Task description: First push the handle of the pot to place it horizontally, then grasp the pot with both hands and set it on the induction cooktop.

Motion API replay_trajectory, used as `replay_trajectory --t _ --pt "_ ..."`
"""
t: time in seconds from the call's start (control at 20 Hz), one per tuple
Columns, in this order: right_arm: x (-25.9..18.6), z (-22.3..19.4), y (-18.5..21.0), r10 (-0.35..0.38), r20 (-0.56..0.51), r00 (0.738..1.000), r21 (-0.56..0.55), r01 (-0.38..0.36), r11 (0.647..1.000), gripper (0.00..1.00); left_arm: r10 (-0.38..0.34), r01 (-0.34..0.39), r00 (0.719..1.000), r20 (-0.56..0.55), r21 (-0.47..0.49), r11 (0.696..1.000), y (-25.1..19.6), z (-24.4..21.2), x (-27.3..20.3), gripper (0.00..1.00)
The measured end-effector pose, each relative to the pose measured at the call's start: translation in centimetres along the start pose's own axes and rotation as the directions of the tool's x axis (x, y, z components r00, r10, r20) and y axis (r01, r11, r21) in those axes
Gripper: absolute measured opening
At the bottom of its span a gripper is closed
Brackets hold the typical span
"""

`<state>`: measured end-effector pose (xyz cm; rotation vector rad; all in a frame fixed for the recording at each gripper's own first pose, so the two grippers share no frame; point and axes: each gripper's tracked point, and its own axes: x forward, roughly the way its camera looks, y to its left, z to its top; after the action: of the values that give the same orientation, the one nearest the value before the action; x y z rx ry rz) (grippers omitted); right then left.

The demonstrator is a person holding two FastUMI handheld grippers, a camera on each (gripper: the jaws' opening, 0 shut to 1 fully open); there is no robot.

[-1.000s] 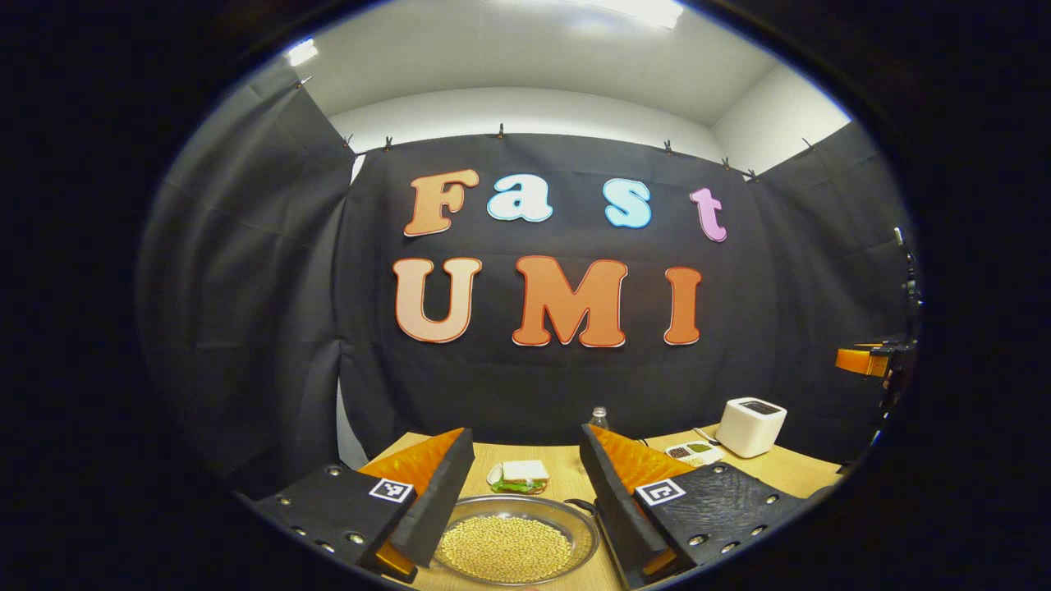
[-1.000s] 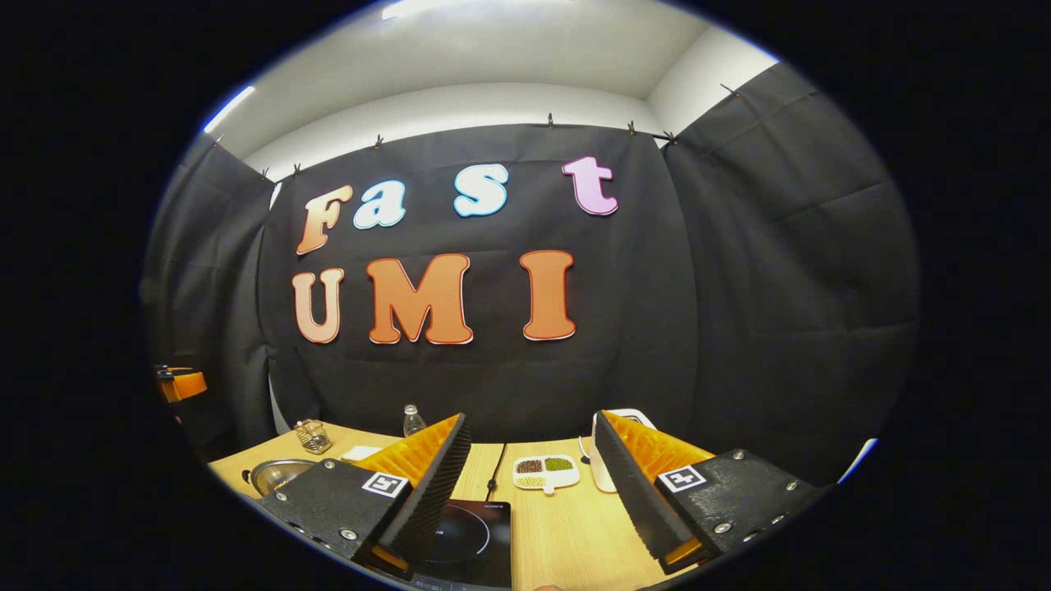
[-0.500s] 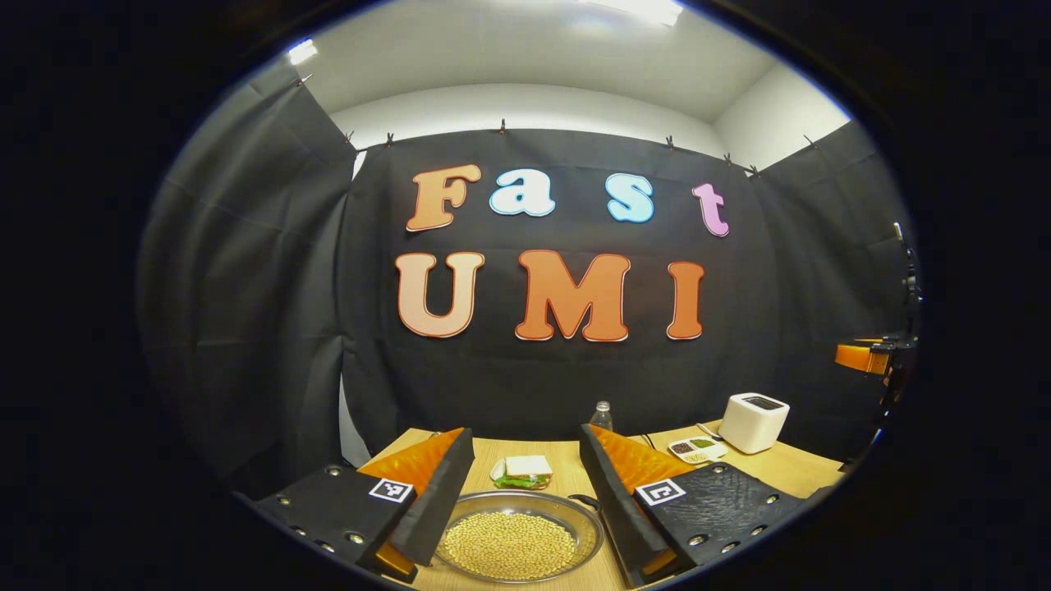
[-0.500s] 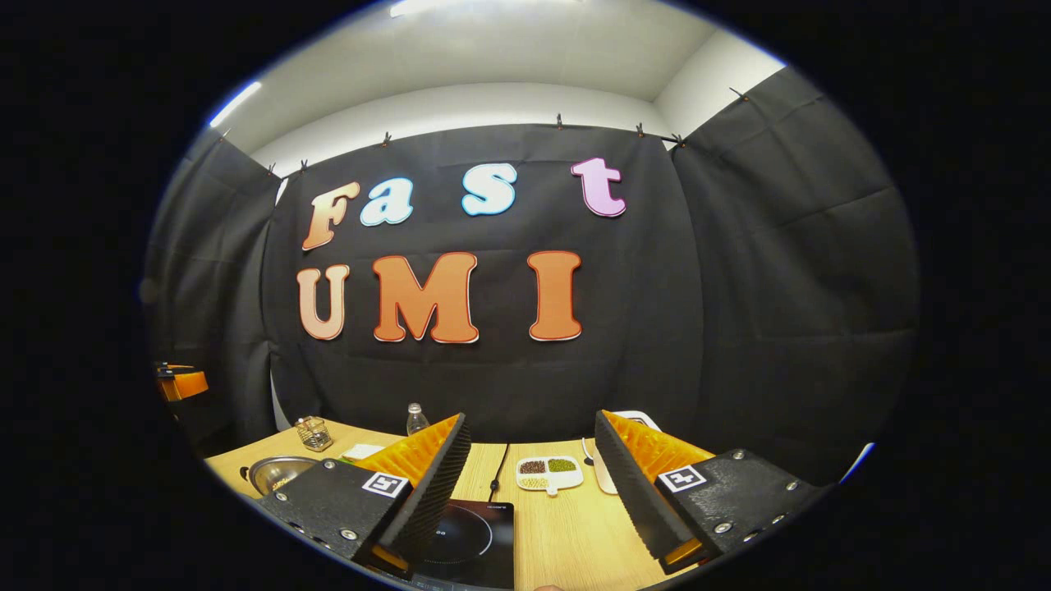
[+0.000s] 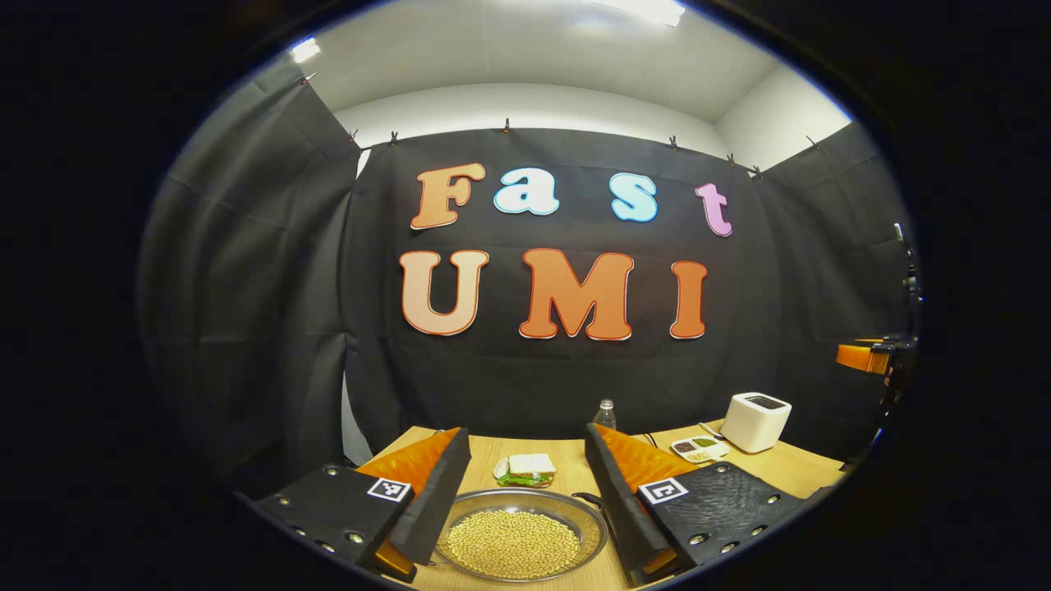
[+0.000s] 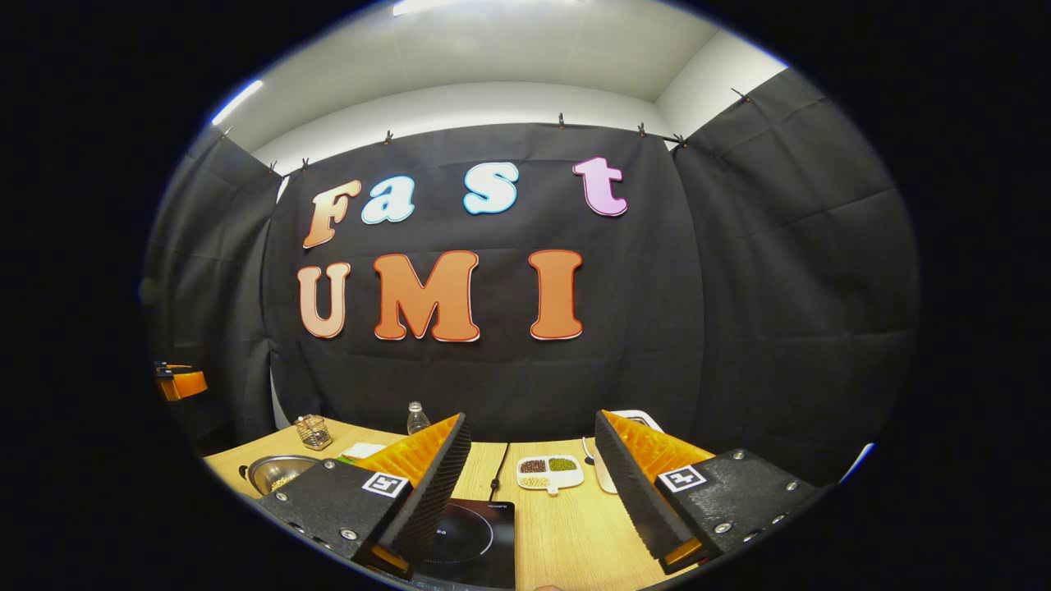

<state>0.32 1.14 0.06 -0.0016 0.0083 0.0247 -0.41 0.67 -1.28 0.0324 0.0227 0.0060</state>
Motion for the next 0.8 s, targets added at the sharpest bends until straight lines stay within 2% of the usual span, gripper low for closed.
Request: replay_trajectory --t 0.05,0.1,0.15,0.35,0.4,0.45,0.55,0.6,0.8 --pt "0.0 0.0 0.1 0.0 0.0 1.0 0.004 0.0 1.0 0.95 -0.008 0.008 1.0 -0.003 0.014 1.0 -0.1 -0.2 -0.1 0.87" --pt "0.1 0.2 0.1 0.0 0.0 1.0 0.004 0.0 1.0 0.95 -0.018 0.018 1.0 -0.002 0.021 1.0 -0.2 -0.2 -0.1 0.8" --pt "0.2 0.2 0.1 -0.001 0.0 1.0 0.004 0.001 1.0 0.95 -0.031 0.031 1.0 -0.002 0.022 0.999 -0.4 -0.3 -0.1 0.78" --pt "0.1 0.0 0.2 0.003 -0.002 1.0 0.0 -0.003 1.0 0.95 -0.047 0.047 0.999 -0.015 -0.009 0.999 -0.2 -1.0 -0.1 0.48" --pt "0.2 -0.1 0.3 0.005 -0.004 1.0 -0.001 -0.005 1.0 0.95 -0.05 0.05 0.999 -0.02 -0.008 0.999 0.0 -1.2 -0.1 0.33" --pt "0.3 -0.2 0.5 0.008 -0.006 1.0 -0.002 -0.008 1.0 0.95 -0.051 0.051 0.999 -0.018 0.001 0.999 0.0 -1.4 -0.2 0.33" --pt "0.3 -0.3 0.9 0.012 -0.011 1.0 -0.007 -0.013 1.0 0.95 -0.043 0.043 0.998 -0.035 -0.002 0.999 0.5 -2.3 -0.3 0.1" --pt "0.3 -0.3 1.0 0.015 -0.012 1.0 -0.009 -0.015 1.0 0.95 -0.034 0.034 0.998 -0.053 -0.013 0.999 0.9 -3.0 -0.4 0.05" --pt "0.5 -0.4 1.8 0.023 -0.013 1.0 -0.012 -0.023 1.0 0.95 -0.006 0.005 0.996 -0.084 -0.009 1.0 2.5 -5.2 -1.1 0.02"
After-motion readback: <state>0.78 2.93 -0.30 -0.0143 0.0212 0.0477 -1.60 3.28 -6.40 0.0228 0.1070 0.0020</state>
